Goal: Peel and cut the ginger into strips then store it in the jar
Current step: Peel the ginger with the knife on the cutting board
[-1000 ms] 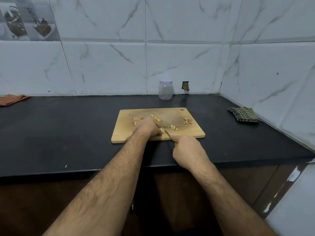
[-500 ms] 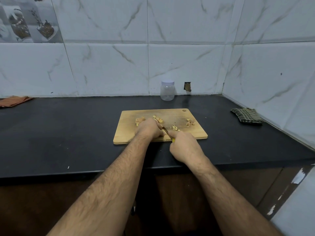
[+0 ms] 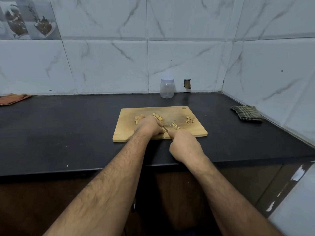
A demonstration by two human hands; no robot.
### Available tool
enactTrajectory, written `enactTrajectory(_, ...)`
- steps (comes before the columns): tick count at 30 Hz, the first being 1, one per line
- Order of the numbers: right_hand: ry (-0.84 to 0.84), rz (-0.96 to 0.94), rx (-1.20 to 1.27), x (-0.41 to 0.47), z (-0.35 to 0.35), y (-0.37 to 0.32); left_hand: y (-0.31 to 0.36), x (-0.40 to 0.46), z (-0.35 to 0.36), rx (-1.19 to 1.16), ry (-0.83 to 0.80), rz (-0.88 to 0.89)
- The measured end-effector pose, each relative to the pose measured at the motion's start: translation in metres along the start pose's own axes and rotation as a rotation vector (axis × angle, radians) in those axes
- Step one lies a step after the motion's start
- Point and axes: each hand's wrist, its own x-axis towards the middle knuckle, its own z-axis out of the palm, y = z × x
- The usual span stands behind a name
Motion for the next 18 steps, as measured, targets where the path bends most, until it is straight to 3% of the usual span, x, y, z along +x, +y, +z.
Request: enactTrajectory(18, 0.066, 0.016, 0.116, -0.002, 0.001, 0.001, -0.006, 0.003, 0.005, -0.031, 0.021, -0.012)
